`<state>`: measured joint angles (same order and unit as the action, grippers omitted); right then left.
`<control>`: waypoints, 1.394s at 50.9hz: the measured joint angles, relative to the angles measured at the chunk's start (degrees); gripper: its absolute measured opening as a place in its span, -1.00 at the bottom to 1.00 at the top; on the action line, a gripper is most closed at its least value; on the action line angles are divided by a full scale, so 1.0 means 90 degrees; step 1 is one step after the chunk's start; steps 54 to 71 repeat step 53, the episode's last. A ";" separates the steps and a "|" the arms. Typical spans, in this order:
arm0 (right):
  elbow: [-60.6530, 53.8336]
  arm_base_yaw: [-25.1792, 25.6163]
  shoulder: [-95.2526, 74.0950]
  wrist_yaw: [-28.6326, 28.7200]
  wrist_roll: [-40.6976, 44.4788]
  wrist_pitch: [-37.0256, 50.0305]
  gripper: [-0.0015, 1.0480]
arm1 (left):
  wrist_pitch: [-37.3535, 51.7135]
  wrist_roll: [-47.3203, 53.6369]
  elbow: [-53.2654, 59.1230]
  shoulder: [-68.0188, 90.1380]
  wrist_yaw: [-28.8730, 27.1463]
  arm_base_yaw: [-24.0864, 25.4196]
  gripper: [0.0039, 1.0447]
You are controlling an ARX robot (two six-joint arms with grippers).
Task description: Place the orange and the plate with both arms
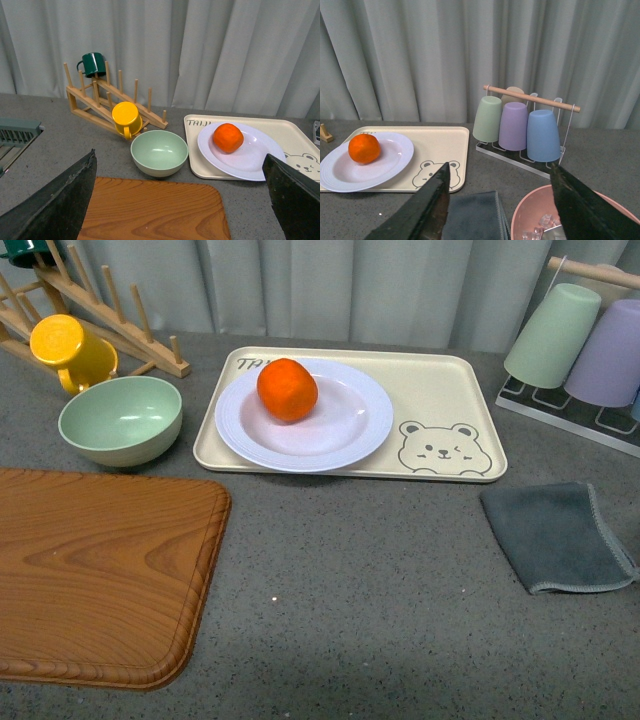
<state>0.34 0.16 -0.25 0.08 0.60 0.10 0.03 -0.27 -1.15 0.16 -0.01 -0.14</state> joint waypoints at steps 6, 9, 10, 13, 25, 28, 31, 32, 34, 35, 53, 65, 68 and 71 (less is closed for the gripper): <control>0.0000 0.0000 0.0000 0.0000 -0.0002 0.0000 0.68 | 0.0000 0.0000 0.0000 0.0000 0.0000 0.0000 0.88; 0.0000 0.0000 0.0000 0.0000 -0.0002 0.0000 0.84 | 0.0000 0.0000 0.0000 0.0000 0.0000 0.0000 0.88; 0.0000 0.0000 0.0000 0.0000 -0.0010 0.0000 0.87 | 0.0000 0.0000 0.0000 0.0000 0.0000 0.0000 0.88; 0.0000 0.0000 0.0000 0.0000 -0.0007 0.0000 0.82 | 0.0000 0.0000 0.0000 0.0000 0.0000 0.0000 0.88; 0.0000 0.0000 0.0000 0.0000 -0.0007 0.0000 0.83 | 0.0000 0.0000 0.0000 0.0000 0.0000 0.0000 0.88; 0.0000 0.0000 0.0000 0.0000 -0.0007 0.0000 0.83 | 0.0000 0.0000 0.0000 0.0000 0.0000 0.0000 0.88; 0.0000 0.0000 0.0000 0.0000 -0.0007 0.0000 0.83 | 0.0000 0.0000 0.0000 0.0000 0.0000 0.0000 0.88; 0.0000 0.0000 0.0000 0.0000 -0.0007 0.0000 0.83 | 0.0000 0.0000 0.0000 0.0000 0.0000 0.0000 0.88; 0.0000 0.0000 0.0000 0.0000 -0.0007 0.0000 0.83 | 0.0000 0.0000 0.0000 0.0000 0.0000 0.0000 0.88; 0.0000 0.0000 0.0000 0.0000 -0.0007 0.0000 0.83 | 0.0000 0.0000 0.0000 0.0000 0.0000 0.0000 0.88; 0.0000 0.0000 0.0000 0.0000 -0.0007 0.0000 0.83 | 0.0000 0.0000 0.0000 0.0000 0.0000 0.0000 0.88; 0.0000 0.0000 0.0000 0.0000 -0.0007 0.0000 0.83 | 0.0000 0.0000 0.0000 0.0000 0.0000 0.0000 0.88; 0.0000 0.0000 0.0000 0.0000 -0.0007 0.0000 0.83 | 0.0000 0.0000 0.0000 0.0000 0.0000 0.0000 0.88; 0.0000 0.0000 0.0000 0.0000 -0.0007 0.0000 0.83 | 0.0000 0.0000 0.0000 0.0000 0.0000 0.0000 0.88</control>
